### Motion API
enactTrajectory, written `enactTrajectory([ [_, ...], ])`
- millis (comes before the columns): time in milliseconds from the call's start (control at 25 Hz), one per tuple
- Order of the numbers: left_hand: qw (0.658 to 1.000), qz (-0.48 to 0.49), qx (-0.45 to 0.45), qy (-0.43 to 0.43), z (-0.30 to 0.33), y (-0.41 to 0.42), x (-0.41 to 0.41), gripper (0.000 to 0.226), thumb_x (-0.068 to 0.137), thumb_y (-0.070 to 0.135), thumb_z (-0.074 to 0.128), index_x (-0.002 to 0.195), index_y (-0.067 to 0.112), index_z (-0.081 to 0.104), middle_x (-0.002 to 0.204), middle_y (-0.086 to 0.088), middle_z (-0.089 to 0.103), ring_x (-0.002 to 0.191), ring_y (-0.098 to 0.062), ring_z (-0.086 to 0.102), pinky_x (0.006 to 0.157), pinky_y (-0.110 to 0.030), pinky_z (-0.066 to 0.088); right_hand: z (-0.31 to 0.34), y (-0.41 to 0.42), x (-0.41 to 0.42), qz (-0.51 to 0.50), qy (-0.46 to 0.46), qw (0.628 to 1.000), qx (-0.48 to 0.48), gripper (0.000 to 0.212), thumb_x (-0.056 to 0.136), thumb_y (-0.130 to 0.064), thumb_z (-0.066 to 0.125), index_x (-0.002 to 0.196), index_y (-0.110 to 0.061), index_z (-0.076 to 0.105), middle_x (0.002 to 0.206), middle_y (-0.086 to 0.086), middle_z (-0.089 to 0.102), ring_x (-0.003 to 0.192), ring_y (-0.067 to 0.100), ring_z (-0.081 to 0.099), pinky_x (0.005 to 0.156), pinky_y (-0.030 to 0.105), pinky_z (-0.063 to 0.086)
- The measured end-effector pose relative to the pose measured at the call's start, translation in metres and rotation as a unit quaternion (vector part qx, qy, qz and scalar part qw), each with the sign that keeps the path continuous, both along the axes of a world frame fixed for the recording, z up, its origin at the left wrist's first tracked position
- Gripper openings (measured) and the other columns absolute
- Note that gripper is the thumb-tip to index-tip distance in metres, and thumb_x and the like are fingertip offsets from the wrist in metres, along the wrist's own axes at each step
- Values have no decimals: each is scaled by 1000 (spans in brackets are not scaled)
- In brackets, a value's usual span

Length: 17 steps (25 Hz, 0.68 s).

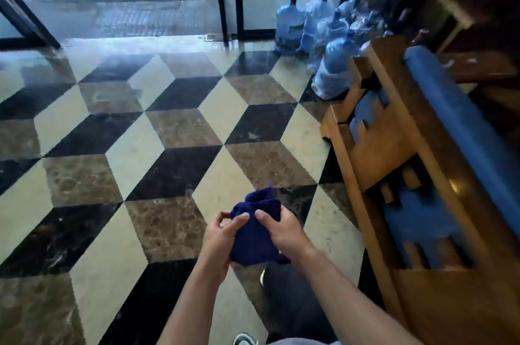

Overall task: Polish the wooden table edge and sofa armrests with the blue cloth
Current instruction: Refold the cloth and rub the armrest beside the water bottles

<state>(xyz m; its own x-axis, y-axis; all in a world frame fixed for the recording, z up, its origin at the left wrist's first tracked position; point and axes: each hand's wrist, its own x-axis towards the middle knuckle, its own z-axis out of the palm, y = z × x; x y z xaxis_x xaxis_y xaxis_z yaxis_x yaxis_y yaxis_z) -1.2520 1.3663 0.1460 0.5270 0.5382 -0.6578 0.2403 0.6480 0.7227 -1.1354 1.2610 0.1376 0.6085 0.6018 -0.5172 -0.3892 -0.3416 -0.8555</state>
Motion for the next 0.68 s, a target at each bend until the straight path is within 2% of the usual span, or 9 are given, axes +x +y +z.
enactTrajectory([
  [120, 999, -40, -31, 16, -6, 74, 99, 46, 74, 28, 84, 106, -2, 68, 103, -26, 77, 87, -37, 77, 66, -48, 63, -20, 62, 82, -51, -57, 997, -30, 46, 75, -53, 71, 110, -23, 69, 106, 1, 77, 100, 22, 73, 92, 46, 58],
  [160, 996, -54, -63, 35, -7, 98, 134, 50, 77, 31, 79, 112, -5, 70, 108, -29, 75, 92, -40, 75, 73, -50, 63, -27, 83, 115, -63, -54, 996, -28, 43, 76, -50, 71, 109, -22, 68, 105, 2, 77, 100, 23, 72, 93, 45, 58],
  [240, 984, -86, -135, 83, -3, 136, 188, 52, 84, 40, 70, 117, 0, 74, 118, -27, 72, 104, -42, 72, 90, -54, 58, -26, 124, 173, -56, -58, 996, -23, 28, 86, -38, 70, 106, -18, 66, 105, 3, 76, 99, 23, 71, 92, 42, 56],
  [360, 964, -140, -196, 113, 11, 195, 276, 56, 83, 55, 67, 106, 6, 81, 112, -25, 75, 88, -39, 77, 66, -44, 63, -8, 183, 260, -40, -79, 996, -6, 10, 93, -30, 67, 95, -22, 62, 95, -3, 71, 92, 17, 66, 88, 41, 53],
  [400, 960, -156, -202, 117, 17, 211, 304, 58, 82, 58, 68, 104, 5, 81, 112, -25, 75, 86, -39, 77, 63, -42, 62, 0, 198, 287, -51, -81, 995, -5, 8, 94, -30, 66, 93, -26, 60, 92, -7, 68, 89, 14, 64, 85, 36, 52],
  [480, 954, -179, -205, 124, 28, 241, 363, 57, 82, 57, 71, 105, 6, 81, 116, -25, 74, 93, -40, 76, 69, -46, 63, 11, 221, 339, -96, -85, 992, -15, 10, 95, -33, 65, 98, -26, 59, 92, -12, 66, 89, 10, 63, 78, 23, 49],
  [520, 952, -192, -203, 126, 27, 254, 390, 56, 82, 56, 72, 108, 6, 80, 120, -26, 72, 100, -41, 74, 77, -49, 63, 12, 230, 362, -125, -84, 988, -22, 14, 95, -33, 66, 103, -23, 59, 94, -12, 67, 91, 10, 65, 78, 20, 48],
  [600, 940, -239, -209, 127, 25, 274, 438, 56, 84, 53, 73, 116, 6, 77, 126, -27, 69, 109, -43, 71, 90, -50, 59, 9, 241, 402, -167, -69, 983, -35, 19, 94, -31, 67, 109, -21, 59, 101, -9, 69, 97, 13, 67, 83, 23, 50],
  [680, 921, -290, -221, 136, 11, 296, 498, 51, 82, 46, 78, 114, 7, 78, 122, -26, 71, 100, -42, 74, 81, -48, 62, -3, 255, 450, -193, -48, 978, -63, 25, 91, -32, 68, 111, -23, 57, 107, -7, 68, 101, 13, 66, 89, 27, 50],
])
